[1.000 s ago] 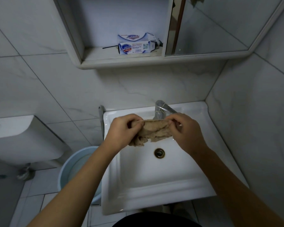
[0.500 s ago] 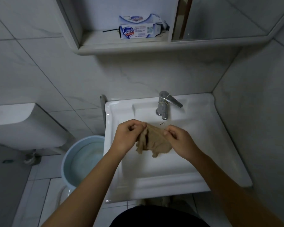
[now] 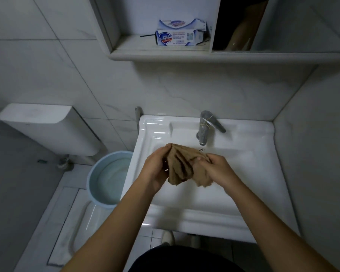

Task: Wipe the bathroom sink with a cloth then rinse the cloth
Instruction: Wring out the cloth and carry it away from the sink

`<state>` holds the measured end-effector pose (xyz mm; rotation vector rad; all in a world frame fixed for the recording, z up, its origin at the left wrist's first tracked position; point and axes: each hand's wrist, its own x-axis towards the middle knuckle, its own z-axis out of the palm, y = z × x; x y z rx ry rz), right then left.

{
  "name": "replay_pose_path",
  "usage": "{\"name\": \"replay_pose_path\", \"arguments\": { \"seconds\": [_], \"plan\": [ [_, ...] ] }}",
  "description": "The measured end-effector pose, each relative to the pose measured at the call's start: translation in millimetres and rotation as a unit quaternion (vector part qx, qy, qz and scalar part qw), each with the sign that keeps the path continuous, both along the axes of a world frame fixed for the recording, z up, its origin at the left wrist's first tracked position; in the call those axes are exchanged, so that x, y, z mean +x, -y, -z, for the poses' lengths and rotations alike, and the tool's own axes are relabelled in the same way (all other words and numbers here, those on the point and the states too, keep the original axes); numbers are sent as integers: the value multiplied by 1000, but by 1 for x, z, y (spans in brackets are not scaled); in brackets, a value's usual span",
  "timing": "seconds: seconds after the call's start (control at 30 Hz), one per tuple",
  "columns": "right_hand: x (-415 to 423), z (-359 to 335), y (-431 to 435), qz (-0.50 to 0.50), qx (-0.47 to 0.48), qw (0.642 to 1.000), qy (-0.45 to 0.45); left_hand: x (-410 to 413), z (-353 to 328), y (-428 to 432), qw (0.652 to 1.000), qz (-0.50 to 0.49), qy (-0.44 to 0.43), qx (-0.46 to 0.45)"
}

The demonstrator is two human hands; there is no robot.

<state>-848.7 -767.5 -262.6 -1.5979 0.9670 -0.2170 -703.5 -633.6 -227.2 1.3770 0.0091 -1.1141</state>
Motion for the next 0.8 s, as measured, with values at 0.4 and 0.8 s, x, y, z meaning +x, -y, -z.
{"name": "replay_pose_path", "arguments": {
  "seconds": [0.4,0.8],
  "plan": [
    [-16,40,-50,-170,-2,985,24,-69,13,-60,986,-70,132,68],
    [-15,21,-185,-285,-22,958,32,-158,88,-364,917,-307,57,249]
  ]
}}
